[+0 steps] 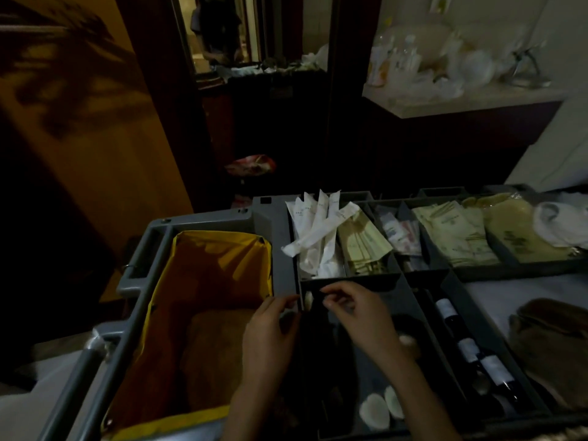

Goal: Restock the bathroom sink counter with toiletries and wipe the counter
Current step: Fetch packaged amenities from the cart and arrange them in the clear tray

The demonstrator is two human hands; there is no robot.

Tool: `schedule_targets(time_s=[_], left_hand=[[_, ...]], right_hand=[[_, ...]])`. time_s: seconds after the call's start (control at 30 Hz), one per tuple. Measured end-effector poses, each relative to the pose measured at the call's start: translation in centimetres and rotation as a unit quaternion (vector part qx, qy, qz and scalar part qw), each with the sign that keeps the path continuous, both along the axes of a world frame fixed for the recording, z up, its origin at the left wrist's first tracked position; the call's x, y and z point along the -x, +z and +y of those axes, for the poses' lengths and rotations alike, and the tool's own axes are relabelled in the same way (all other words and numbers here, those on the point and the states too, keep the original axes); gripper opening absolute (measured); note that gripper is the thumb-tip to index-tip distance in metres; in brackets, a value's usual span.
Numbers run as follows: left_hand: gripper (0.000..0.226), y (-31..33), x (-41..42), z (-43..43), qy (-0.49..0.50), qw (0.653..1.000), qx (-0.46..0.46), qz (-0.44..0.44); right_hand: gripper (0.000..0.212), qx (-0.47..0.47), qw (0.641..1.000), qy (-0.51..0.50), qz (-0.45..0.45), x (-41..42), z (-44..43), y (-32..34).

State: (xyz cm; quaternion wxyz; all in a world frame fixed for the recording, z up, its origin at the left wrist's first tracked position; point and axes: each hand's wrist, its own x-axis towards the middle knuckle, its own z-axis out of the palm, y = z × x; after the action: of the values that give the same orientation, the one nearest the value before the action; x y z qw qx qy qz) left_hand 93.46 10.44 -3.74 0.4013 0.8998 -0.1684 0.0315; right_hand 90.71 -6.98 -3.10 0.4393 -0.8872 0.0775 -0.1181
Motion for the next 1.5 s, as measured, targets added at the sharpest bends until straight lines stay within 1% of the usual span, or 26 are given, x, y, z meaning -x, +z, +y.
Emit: schedule_targets(time_s=[0.13, 0.2, 0.33, 0.4, 0.5, 0.57, 0.63, 0.73, 0.97, 1.13, 1.3, 1.43, 1.5], left_hand=[[0.032, -0.7, -1.7, -0.4, -0.017, 1.0, -0.013, 0.003], [0.03, -0.9, -2.4, -0.5, -0.015, 1.0, 0.0, 0.001], [0.028, -0.8, -3.6, -0.8, 0.0, 1.0, 0.018, 0.001], [0.03, -0.5, -3.9, -0.7, -0.002, 1.0, 0.016, -0.007], [0.031, -0.2, -4.1, -0.4, 0.001, 1.0, 0.017, -0.01], [0.031, -0.2, -4.3, -0.4, 0.004, 1.0, 0.023, -0.01], [0.032, -0.3, -4.4, -0.4, 0.005, 1.0, 0.023, -0.01], [0.031, -0.5, -4.6, -0.5, 0.004, 1.0, 0.029, -0.009], [0.03, -0.7, -5.4, -2.2, -0.016, 0.996, 0.087, 0.029], [0.032, -0.2, -5.5, -3.5, -0.033, 0.993, 0.111, 0.038], [0.03, -0.5, -6.0, -3.9, -0.021, 0.985, 0.159, 0.059], [0.029, -1.0, -6.0, -4.0, -0.005, 0.98, 0.188, 0.069], [0.029, -1.1, -5.9, -4.1, -0.003, 0.972, 0.219, 0.082]], right_hand=[[0.017, 0.043, 0.999, -0.004, -0.007, -2.3, -0.1, -0.3], [0.017, 0.07, 0.997, -0.004, -0.025, -4.1, -0.7, 0.0], [0.025, 0.172, 0.984, 0.02, -0.051, -9.7, -2.5, 1.9], [0.035, 0.245, 0.968, 0.05, -0.022, -12.6, -3.0, 2.5], [0.049, 0.357, 0.929, 0.081, 0.047, -15.5, -3.8, 2.5], [0.052, 0.401, 0.907, 0.097, 0.086, -16.5, -4.3, 2.3], [0.048, 0.421, 0.895, 0.105, 0.098, -16.9, -4.5, 1.9], [0.041, 0.423, 0.896, 0.107, 0.087, -16.8, -4.5, 1.4], [0.034, 0.424, 0.896, 0.1, 0.087, -16.2, -4.8, 1.0], [0.023, 0.389, 0.917, 0.075, 0.04, -15.1, -4.8, 0.8], [0.023, 0.322, 0.943, 0.063, 0.054, -13.9, -5.1, 1.1], [0.032, 0.224, 0.974, 0.018, 0.014, -13.1, -5.5, 1.6], [0.027, 0.162, 0.987, -0.005, -0.011, -12.7, -5.3, 2.3]])
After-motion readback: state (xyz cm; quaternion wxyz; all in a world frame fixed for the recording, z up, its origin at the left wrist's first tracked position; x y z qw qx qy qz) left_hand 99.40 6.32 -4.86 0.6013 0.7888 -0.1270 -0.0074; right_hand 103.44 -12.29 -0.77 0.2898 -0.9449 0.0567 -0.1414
